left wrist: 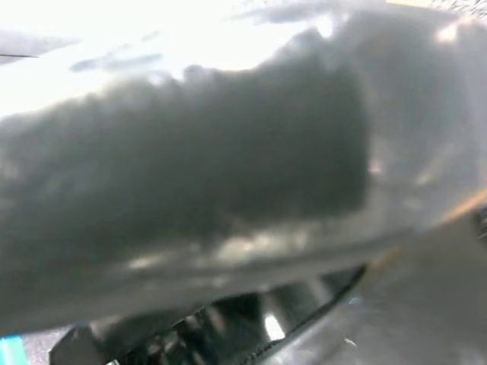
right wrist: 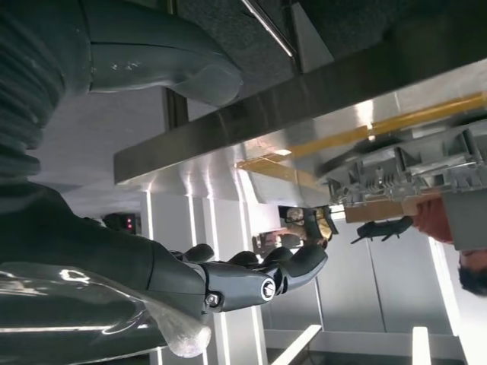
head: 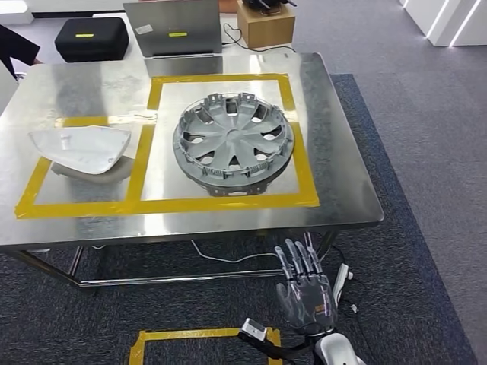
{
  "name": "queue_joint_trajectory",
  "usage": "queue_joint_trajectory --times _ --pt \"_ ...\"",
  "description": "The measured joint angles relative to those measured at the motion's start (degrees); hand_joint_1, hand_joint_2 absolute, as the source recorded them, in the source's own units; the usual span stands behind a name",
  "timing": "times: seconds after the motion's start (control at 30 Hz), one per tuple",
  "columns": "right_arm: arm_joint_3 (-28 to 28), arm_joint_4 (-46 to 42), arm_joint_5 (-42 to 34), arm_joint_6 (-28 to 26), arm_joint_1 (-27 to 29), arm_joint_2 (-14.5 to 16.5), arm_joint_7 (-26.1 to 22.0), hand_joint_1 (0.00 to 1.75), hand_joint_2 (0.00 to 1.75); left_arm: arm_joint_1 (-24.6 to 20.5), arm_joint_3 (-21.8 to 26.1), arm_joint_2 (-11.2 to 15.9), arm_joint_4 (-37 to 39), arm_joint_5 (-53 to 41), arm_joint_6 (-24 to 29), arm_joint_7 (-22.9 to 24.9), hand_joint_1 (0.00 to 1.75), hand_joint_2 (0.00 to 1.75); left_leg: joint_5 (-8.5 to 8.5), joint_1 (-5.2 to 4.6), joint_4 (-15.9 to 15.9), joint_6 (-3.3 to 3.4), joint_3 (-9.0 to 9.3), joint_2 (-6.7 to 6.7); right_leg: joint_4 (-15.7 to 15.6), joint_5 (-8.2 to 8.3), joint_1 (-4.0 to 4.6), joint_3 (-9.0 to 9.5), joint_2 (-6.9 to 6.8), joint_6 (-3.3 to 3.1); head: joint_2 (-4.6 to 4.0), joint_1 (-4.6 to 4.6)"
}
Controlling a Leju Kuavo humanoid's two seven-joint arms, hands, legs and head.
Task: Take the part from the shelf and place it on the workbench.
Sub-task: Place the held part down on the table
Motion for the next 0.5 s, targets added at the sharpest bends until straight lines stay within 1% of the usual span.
queue_joint_trajectory --times 0.03,0.07,0.1,0.13,0.17,0.2,0.23,0.27,0.3,0.33,0.37,0.4,0.43,0.47,0.5 --pt "-0.2 0.0 -0.2 -0.3 0.3 0.0 0.5 0.0 1.75 0.0 0.1 -0.1 0.0 0.2 0.1 -0.1 0.0 0.0 -0.6 -0.17 -1.8 0.4 0.9 -0.11 0.1 0.42 0.03 -0.27 0.0 0.39 0.0 -0.03" --pt "-0.4 0.0 -0.6 -0.7 0.6 0.0 1.1 0.0 1.75 0.0 0.2 -0.2 0.0 0.4 0.3 -0.2 0.0 0.0 -0.57 -0.38 -2.3 0.98 0.98 -0.18 0.1 0.89 0.01 -0.38 -0.03 0.8 0.0 0.0" --pt "-0.7 0.1 -1.6 -1.1 1.2 -0.1 1.5 0.0 1.75 0.1 0.3 -0.2 0.0 0.7 0.6 -0.4 0.0 0.0 -0.17 -0.38 -2.3 1.58 0.52 -0.1 0.0 1.22 -0.11 -0.52 -0.02 1.2 -0.01 -0.02" --pt "-1.1 0.4 -3.1 -1.4 2.0 -0.1 1.6 0.0 1.75 0.1 0.5 -0.3 0.0 1.2 0.7 -0.6 0.0 0.0 0.34 -0.38 -2.4 2.2 0.07 0.0 0.3 0.72 -0.21 -0.81 0.04 1.58 -0.01 -0.03" --pt "-1.6 0.8 -5.0 -1.6 2.7 -0.1 0.9 0.0 1.75 0.2 0.7 -0.3 0.0 1.7 0.8 -0.8 0.0 0.0 0.91 -0.34 -2.5 2.81 -0.53 0.12 1.4 -0.8 -0.29 -1.37 0.15 1.89 -0.01 0.08" --pt "-2.4 1.6 -7.1 -1.8 3.5 0.0 -0.4 0.0 1.75 0.2 1.0 -0.3 0.0 2.2 0.9 -0.9 0.0 0.0 1.53 -0.3 -2.6 3.32 -1.21 0.24 3.5 -3.3 -0.35 -2.15 0.26 2.11 -0.01 0.2" --pt "-3.4 2.5 -9.2 -1.8 4.1 0.3 -2.4 0.0 1.75 0.2 1.4 -0.3 0.0 2.6 0.9 -0.9 0.0 0.0 2.14 -0.41 -2.5 3.63 -1.97 0.31 6.7 -6.37 -0.34 -3.06 0.34 2.27 -0.01 0.37" --pt "-4.8 3.8 -10.9 -1.9 4.5 0.8 -4.6 0.0 1.75 0.1 1.7 -0.2 0.0 3.0 0.9 -1.0 0.0 0.0 2.78 -0.54 -2.5 3.8 -2.83 0.35 10.6 -8.97 -0.33 -3.96 0.38 2.37 -0.01 0.53" --pt "-6.4 5.3 -12.1 -1.9 4.9 1.5 -6.6 0.0 1.75 0.1 1.9 -0.2 0.0 3.3 0.9 -1.0 0.0 0.0 3.44 -0.69 -2.4 3.88 -3.69 0.42 14.0 -10.4 -0.32 -4.41 0.38 2.4 -0.01 0.61" --pt "-8.0 6.8 -12.8 -1.9 5.1 2.3 -8.3 0.0 1.75 0.1 2.0 -0.2 0.0 3.6 1.0 -1.1 0.0 0.0 4.08 -0.86 -2.4 3.92 -4.54 0.48 16.0 -10.43 -0.31 -4.2 0.39 2.35 -0.01 0.64" --pt "-9.5 8.2 -13.1 -1.9 5.3 3.1 -9.4 0.0 1.75 0.1 2.2 -0.2 0.0 3.8 1.0 -1.2 0.0 0.0 4.66 -1.03 -2.3 3.93 -5.33 0.54 16.1 -9.3 -0.27 -3.1 0.39 2.18 -0.01 0.65" --pt "-10.9 9.6 -13.4 -1.9 5.3 3.9 -10.3 0.0 1.75 0.1 2.4 -0.2 0.0 3.9 1.1 -1.3 0.0 0.0 5.2 -1.2 -2.3 3.91 -5.99 0.57 14.0 -7.56 -0.19 -0.97 0.39 1.87 -0.01 0.65" --pt "-12.3 11.3 -14.3 -1.9 5.2 4.6 -11.1 0.0 1.75 0.1 2.5 -0.2 0.0 4.0 1.2 -1.4 0.0 0.0 5.66 -1.29 -2.3 3.86 -6.51 0.57 10.2 -6.09 -0.01 2.04 0.41 1.38 -0.01 0.64" --pt "-13.7 13.3 -16.0 -1.9 4.9 5.3 -12.2 0.0 1.75 0.1 2.7 -0.2 0.0 4.1 1.3 -1.5 0.0 0.0 6.1 -1.44 -2.2 3.72 -6.95 0.56 5.4 -5.44 0.23 5.51 0.38 0.84 -0.01 0.66" --pt "-15.2 15.8 -18.1 -1.9 4.4 6.0 -13.3 0.0 1.75 0.1 2.8 -0.3 0.0 4.2 1.5 -1.7 0.0 0.0 6.59 -1.53 -2.1 3.51 -7.25 0.57 1.0 -5.47 0.43 8.45 0.35 0.49 0.0 0.62"
